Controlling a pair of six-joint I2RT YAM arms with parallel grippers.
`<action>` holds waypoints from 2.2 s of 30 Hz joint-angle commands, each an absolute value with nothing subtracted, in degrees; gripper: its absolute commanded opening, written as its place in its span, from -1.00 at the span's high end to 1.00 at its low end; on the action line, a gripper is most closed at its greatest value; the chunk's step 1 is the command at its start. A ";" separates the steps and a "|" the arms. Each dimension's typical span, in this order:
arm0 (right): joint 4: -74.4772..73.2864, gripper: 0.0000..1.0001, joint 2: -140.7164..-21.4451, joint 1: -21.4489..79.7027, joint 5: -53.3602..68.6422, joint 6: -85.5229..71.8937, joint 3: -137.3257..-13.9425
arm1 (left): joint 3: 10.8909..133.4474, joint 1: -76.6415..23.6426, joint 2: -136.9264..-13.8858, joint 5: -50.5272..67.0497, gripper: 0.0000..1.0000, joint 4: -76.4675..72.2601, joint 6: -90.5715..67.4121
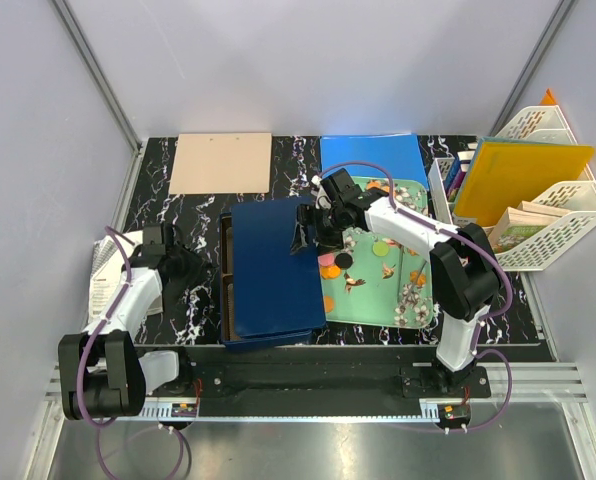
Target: Pack the cookies
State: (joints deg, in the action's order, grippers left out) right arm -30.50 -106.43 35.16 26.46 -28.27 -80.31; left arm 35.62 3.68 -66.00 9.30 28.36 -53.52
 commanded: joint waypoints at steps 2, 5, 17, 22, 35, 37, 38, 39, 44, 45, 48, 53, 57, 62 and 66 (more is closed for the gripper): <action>-34.89 -0.63 -103.45 35.77 19.96 -24.52 -82.97 | 35.16 3.52 -66.18 10.99 0.15 25.84 -52.74; -35.33 -0.60 -103.18 35.68 18.81 -23.82 -82.88 | 35.07 3.43 -66.44 11.34 0.15 25.75 -52.65; -32.52 -0.13 -104.76 35.95 24.07 -24.26 -82.35 | 33.75 3.52 -66.36 12.22 0.15 25.31 -52.38; -31.20 0.04 -106.43 36.65 26.10 -24.35 -83.06 | 33.40 3.52 -66.44 12.66 0.16 25.31 -52.21; -30.94 0.09 -108.11 38.58 28.31 -23.91 -84.55 | 33.13 3.52 -67.32 13.10 0.17 25.14 -51.59; -31.11 0.04 -107.23 38.58 27.34 -23.64 -84.55 | 33.22 3.52 -67.32 12.92 0.17 25.14 -51.59; -31.20 -0.03 -106.53 38.58 26.12 -23.56 -84.64 | 33.40 3.52 -67.41 13.01 0.17 25.22 -51.42; -31.64 -0.07 -106.26 38.58 25.58 -23.55 -84.99 | 33.66 3.52 -67.41 12.92 0.17 25.14 -51.33; -33.66 -0.31 -104.33 38.50 21.20 -23.38 -87.18 | 34.72 3.43 -67.15 12.04 0.17 25.84 -51.15; -34.27 -0.37 -103.37 38.50 20.57 -23.20 -87.88 | 34.98 3.43 -67.15 11.43 0.17 26.01 -51.07; -35.42 -0.43 -101.43 38.50 18.20 -22.33 -88.77 | 35.85 3.60 -67.24 10.38 0.17 26.54 -50.63; -36.56 -0.44 -99.67 38.06 14.42 -20.04 -91.31 | 37.61 4.39 -65.84 7.83 0.17 28.82 -50.45; -38.23 -0.35 -102.65 35.16 13.27 -21.00 -98.67 | 46.36 5.01 -65.21 2.21 0.18 33.56 -47.38; -38.32 -0.08 -112.29 30.95 9.68 -23.47 -108.26 | 56.58 3.96 -67.68 4.13 0.20 37.96 -43.86; -38.32 0.22 -120.57 29.88 6.95 -23.47 -119.76 | 59.41 0.89 -64.08 2.38 0.20 39.46 -41.05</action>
